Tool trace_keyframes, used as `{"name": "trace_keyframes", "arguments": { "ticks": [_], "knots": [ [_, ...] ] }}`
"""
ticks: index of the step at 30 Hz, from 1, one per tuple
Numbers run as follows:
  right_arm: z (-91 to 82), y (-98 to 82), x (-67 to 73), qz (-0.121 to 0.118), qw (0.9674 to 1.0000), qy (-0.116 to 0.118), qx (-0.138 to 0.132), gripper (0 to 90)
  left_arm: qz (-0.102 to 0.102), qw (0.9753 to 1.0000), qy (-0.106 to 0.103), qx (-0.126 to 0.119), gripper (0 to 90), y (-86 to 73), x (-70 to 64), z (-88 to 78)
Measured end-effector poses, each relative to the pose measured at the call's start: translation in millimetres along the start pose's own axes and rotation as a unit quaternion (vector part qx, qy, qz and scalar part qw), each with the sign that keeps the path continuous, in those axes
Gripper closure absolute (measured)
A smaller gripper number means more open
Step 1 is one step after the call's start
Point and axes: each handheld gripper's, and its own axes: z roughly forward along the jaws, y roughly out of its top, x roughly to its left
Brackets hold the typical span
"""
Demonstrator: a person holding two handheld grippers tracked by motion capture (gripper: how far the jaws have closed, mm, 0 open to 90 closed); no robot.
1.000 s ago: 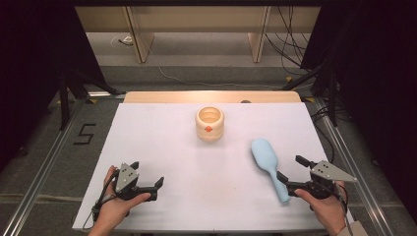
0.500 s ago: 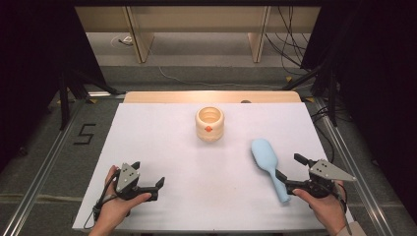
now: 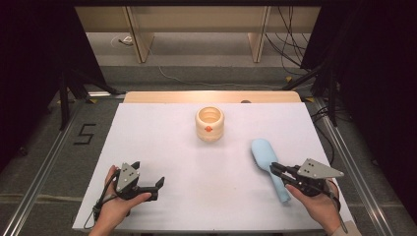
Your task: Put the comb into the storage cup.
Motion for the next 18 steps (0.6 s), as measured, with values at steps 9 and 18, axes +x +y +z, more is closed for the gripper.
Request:
{"name": "trace_keyframes", "arguments": {
  "ticks": [9, 18],
  "knots": [
    [20.7, 3.2, 6.2, -0.003, 0.9939, 0.015, 0.109, 90.0, 0.003, 1.0, 0.003, -0.001, 0.0, 0.2, 0.0, -0.1],
    [40.7, -1.7, 10.5, 0.014, 0.973, 0.026, 0.229, 90.0, 0.003, 1.0, 0.003, -0.001, 0.0, 0.0, 0.2, -0.1]
  ]
}}
